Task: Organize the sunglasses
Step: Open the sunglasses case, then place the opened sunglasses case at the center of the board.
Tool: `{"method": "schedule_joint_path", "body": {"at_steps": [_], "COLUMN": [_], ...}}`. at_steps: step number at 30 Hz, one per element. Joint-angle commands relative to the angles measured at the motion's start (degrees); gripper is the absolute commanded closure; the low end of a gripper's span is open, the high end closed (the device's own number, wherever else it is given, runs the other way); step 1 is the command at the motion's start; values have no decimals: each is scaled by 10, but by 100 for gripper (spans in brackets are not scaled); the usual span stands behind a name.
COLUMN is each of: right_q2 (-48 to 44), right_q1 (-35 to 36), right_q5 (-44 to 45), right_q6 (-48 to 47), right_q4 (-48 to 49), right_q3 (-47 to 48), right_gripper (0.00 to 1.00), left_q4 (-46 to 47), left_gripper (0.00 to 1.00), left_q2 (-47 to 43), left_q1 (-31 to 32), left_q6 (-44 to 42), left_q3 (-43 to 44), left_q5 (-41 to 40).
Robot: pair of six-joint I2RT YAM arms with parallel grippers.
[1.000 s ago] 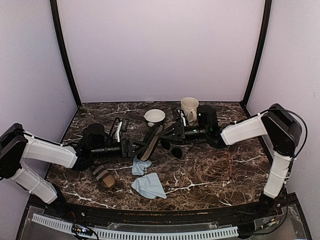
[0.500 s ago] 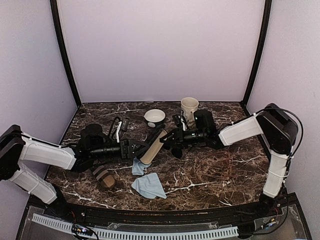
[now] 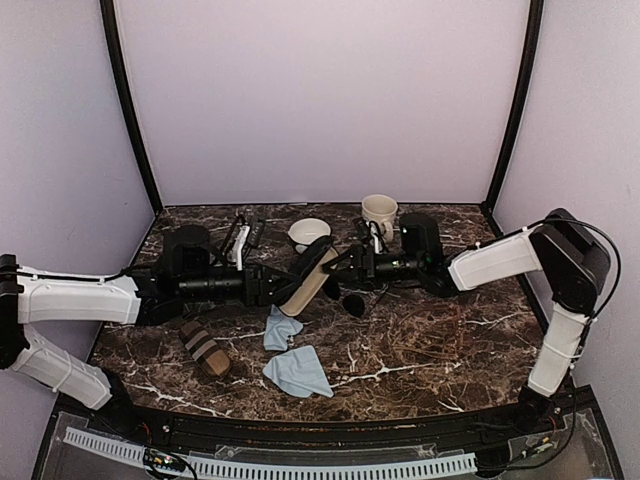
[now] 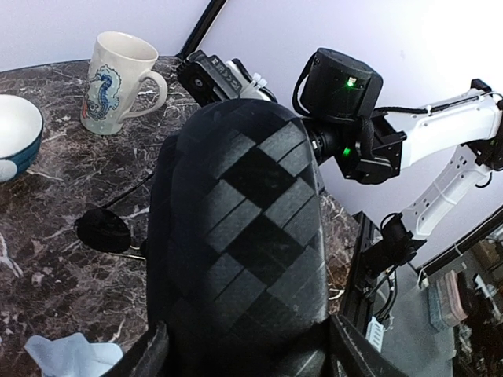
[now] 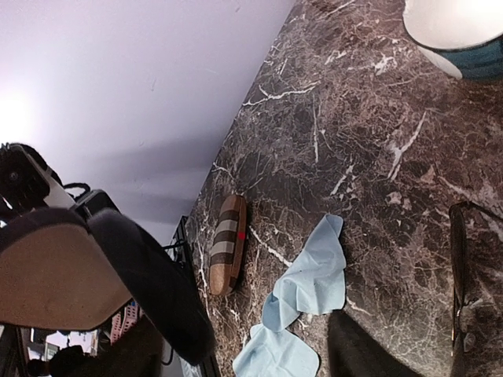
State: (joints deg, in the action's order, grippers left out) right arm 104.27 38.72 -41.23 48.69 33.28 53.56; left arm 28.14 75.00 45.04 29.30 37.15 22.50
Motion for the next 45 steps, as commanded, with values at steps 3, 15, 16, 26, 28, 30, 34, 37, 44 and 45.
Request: {"method": "schedule_joint_path", "body": {"at_steps": [3, 15, 16, 26, 28, 30, 34, 37, 44, 45], "right_q2": [-26, -30, -35, -58, -70, -88, -124, -156, -193, -197], "right_q1": [-15, -15, -14, -33, -50, -67, -89, -99, -117, -118], "right_q5": [-50, -60, -51, -16, -18, -18, -13, -2, 16, 17], "right_q6": [-49, -35, -52, -80, -76, -76, -81, -97, -107, -108], "right_q4": [-12, 48, 24, -7, 15, 33, -6, -33, -58, -62], "right_q3": [2, -36, -36, -72, -94, -118, -135, -140, -157, -159], "right_gripper": [13, 12, 12, 13, 13, 13, 13, 13, 13, 13], "left_q4": [-232, -369, -385, -517, -515, -512, -514, -528, -487, -481], "left_gripper": [100, 100, 100, 100, 100, 100, 100, 100, 100, 100], "left_q2": [-16, 44, 63, 225, 241, 252, 282, 322, 383, 392], "left_q1": [-35, -91, -94, -138, -138, -136, -119, -81, -12, -9], "left_q6": [-104, -197, -208, -314, -318, -322, -337, -353, -330, -324], "left_q3": [83, 152, 167, 335, 341, 342, 355, 381, 421, 425], "left_q5": [3, 93, 110, 289, 314, 333, 370, 382, 413, 415]}}
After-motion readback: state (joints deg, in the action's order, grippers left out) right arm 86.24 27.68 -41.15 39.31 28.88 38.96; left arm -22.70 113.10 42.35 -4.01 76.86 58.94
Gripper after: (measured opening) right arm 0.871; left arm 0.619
